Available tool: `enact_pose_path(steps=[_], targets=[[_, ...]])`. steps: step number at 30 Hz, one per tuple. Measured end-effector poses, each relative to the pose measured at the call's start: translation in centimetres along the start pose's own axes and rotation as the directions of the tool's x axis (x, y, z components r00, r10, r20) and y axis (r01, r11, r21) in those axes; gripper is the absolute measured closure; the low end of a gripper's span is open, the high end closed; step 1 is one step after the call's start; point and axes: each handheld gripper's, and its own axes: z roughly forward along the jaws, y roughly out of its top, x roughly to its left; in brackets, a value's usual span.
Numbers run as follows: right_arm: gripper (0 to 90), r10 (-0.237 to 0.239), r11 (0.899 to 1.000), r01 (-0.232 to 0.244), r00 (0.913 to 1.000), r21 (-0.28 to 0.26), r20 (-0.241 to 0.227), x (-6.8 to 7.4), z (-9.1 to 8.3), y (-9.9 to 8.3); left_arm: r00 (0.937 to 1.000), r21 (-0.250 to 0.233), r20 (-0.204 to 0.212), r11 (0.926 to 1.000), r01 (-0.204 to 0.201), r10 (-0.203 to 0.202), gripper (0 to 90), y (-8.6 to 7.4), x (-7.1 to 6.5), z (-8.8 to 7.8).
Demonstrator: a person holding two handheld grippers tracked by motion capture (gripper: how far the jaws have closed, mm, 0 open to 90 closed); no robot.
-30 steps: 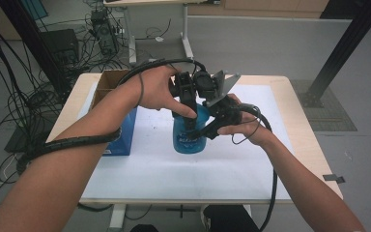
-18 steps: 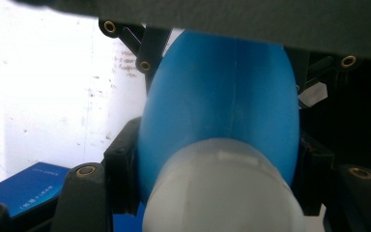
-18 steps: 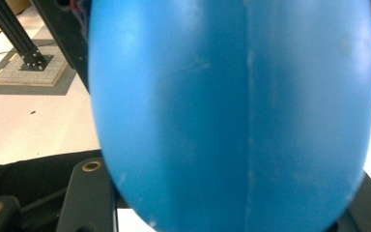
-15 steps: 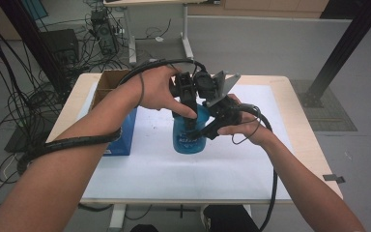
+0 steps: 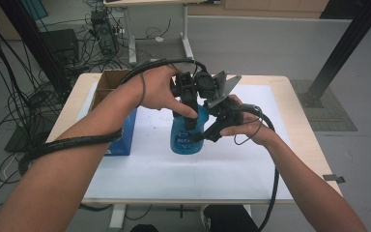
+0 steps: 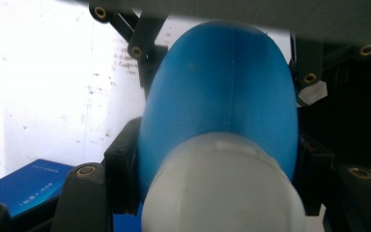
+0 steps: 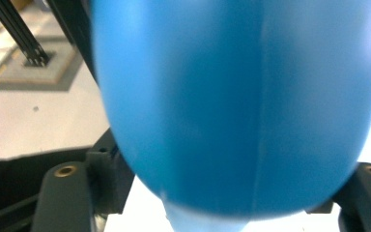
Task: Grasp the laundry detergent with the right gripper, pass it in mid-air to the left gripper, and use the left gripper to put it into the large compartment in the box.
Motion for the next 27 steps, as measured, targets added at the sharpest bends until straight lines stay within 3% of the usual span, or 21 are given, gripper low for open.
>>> enact_pose_path(steps=[4, 5, 8, 11, 14, 19, 20, 22, 24, 27], targets=[[23.0, 0.001, 1.000, -0.001, 0.9999, -0.001, 0.013, 0.0, -0.4, -0.3, 1.0000, 0.001, -0.004, 1.0000, 0.008, -0.008, 37.1, -0.2, 0.1, -0.1], [23.0, 0.016, 1.000, -0.016, 0.9998, -0.004, 0.010, 0.0, -0.7, -0.4, 0.9999, 0.000, -0.003, 0.9999, 0.014, -0.014, 37.1, -0.3, 0.1, -0.2], [24.0, 0.012, 1.000, -0.011, 0.9991, -0.003, 0.040, -0.2, -1.5, -0.8, 0.9994, 0.004, -0.005, 0.9994, 0.033, -0.033, 37.1, -0.4, 0.2, -0.3], [24.5, -0.001, 1.000, 0.001, 0.9994, 0.004, 0.036, -0.1, -2.1, -1.2, 0.9985, 0.020, -0.008, 0.9983, 0.054, -0.054, 37.1, -0.6, 0.4, -0.3], [20.8, 0.036, 0.999, -0.037, 0.9987, 0.024, 0.035, 0.0, -2.7, -1.7, 0.9957, 0.025, -0.015, 0.9955, 0.092, -0.091, 37.0, -0.9, 0.6, -0.4], [12.0, 0.168, 0.983, -0.169, 0.9854, 0.071, 0.028, 0.0, -3.5, -2.7, 0.9869, 0.040, -0.037, 0.9865, 0.159, -0.157, 37.0, -1.6, 1.0, -1.0], [6.9, 0.170, 0.981, -0.175, 0.9831, 0.086, 0.069, 0.2, -3.7, -2.9, 0.9850, 0.036, -0.040, 0.9850, 0.169, -0.168, 37.0, -1.7, 1.1, -1.1], [7.1, 0.156, 0.977, -0.175, 0.9767, 0.123, 0.148, 0.6, -4.0, -3.0, 0.9791, 0.033, -0.050, 0.9795, 0.199, -0.197, 37.0, -2.0, 1.3, -1.6], [7.1, 0.161, 0.972, -0.187, 0.9718, 0.142, 0.172, 0.9, -4.7, -3.2, 0.9727, 0.027, -0.068, 0.9743, 0.224, -0.222, 36.9, -2.3, 1.3, -2.2], [6.0, 0.191, 0.968, -0.215, 0.9657, 0.127, 0.175, 1.1, -5.8, -3.7, 0.9608, 0.036, -0.096, 0.9637, 0.265, -0.260, 36.9, -2.6, 1.3, -2.9]])
